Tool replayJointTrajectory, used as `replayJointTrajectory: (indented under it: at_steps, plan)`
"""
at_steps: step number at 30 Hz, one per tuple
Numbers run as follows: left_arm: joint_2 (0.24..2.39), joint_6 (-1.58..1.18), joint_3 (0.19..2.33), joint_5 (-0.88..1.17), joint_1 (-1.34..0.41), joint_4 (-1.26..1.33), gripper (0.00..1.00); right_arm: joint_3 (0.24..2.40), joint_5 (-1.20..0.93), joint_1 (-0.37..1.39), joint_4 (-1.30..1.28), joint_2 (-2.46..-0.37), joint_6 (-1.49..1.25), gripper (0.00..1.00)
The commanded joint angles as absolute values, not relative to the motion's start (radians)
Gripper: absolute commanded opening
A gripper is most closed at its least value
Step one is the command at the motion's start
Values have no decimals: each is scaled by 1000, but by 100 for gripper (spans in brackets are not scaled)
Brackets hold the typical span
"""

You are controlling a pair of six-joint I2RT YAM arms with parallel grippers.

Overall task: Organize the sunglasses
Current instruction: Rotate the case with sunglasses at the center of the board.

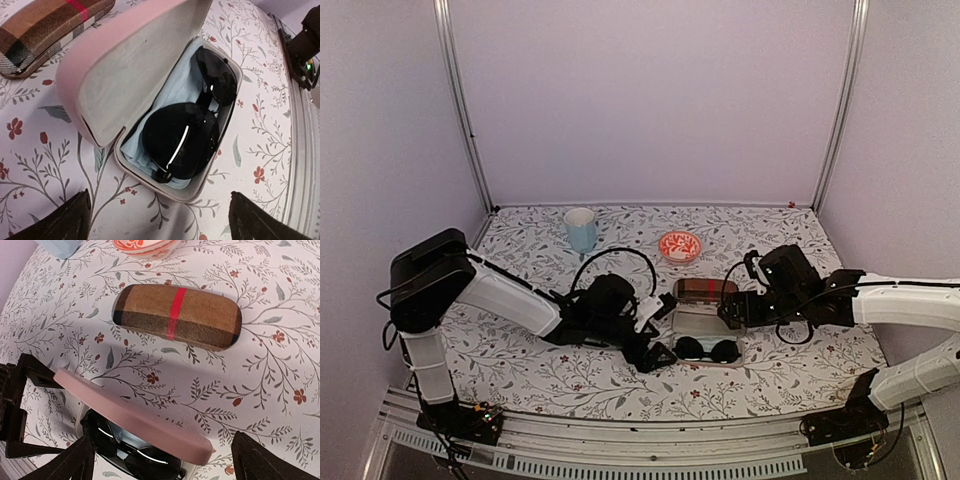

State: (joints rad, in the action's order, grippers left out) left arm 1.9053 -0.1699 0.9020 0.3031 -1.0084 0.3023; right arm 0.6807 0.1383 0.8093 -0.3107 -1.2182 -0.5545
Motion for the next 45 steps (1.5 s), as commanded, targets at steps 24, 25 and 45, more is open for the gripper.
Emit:
replayJointTrajectory:
  at_steps: [24,25,45]
  plan:
    - [2029,-99,984,98,-1084,242,85,833,-74,760,-319,-1448,-320,76]
    - [2031,-97,986,91,-1084,241,85,829,-77,760,-318,-1444,-323,76]
    - [2045,-215,1025,-20,-995,181,87,639,-235,760,-193,-1284,-473,63]
